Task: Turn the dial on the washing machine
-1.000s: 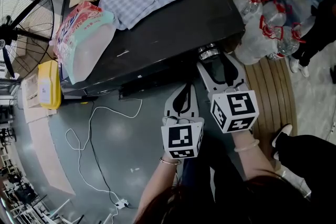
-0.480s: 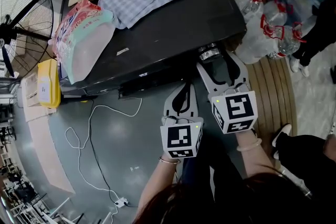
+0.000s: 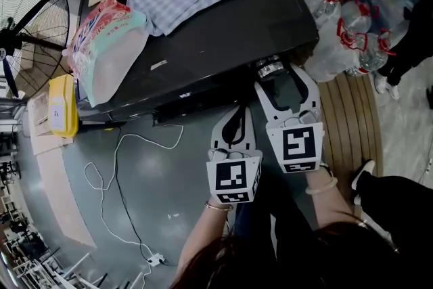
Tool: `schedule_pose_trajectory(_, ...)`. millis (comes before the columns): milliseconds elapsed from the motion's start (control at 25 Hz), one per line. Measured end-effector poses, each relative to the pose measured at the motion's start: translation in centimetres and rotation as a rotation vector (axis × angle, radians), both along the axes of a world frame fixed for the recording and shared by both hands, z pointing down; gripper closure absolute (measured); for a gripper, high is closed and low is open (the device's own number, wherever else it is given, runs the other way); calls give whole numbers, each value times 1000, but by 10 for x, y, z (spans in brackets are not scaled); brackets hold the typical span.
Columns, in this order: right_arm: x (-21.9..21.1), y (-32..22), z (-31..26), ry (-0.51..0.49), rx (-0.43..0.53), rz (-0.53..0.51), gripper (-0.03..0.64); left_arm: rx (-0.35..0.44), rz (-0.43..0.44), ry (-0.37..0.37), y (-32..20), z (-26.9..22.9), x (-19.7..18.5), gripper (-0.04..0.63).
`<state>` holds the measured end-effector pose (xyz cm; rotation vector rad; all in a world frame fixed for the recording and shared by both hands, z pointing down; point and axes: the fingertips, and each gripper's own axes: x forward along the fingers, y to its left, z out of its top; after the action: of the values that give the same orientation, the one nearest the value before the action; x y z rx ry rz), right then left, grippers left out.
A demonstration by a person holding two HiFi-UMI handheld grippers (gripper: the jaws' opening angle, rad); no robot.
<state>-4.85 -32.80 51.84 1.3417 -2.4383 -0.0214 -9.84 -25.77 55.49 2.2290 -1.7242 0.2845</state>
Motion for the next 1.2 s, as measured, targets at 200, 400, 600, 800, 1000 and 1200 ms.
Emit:
schedule_pose_trajectory(200, 0, 0, -1, -54, -31, 17, 322, 13, -9, 3, 0, -4, -2, 581)
schedule_pose_trajectory(400, 1, 0, 0, -113, -60, 34, 322, 25, -14, 5, -1, -6, -2, 581)
schedule_pose_trajectory(600, 5, -1, 4, -224, -123, 59, 322, 26, -16, 5, 0, -6, -1, 581)
schedule_pose_trajectory(800, 6, -2, 4, -306, -177, 68, 322, 20, -14, 8, 3, -4, 2, 581)
schedule_pose_trajectory(1000, 6, -3, 4, -310, -178, 62, 322, 22, -14, 8, 4, -5, 4, 581)
schedule_pose_trajectory(1200, 6, -2, 4, -301, -173, 40, 321, 24, -16, 5, 6, -7, 5, 581)
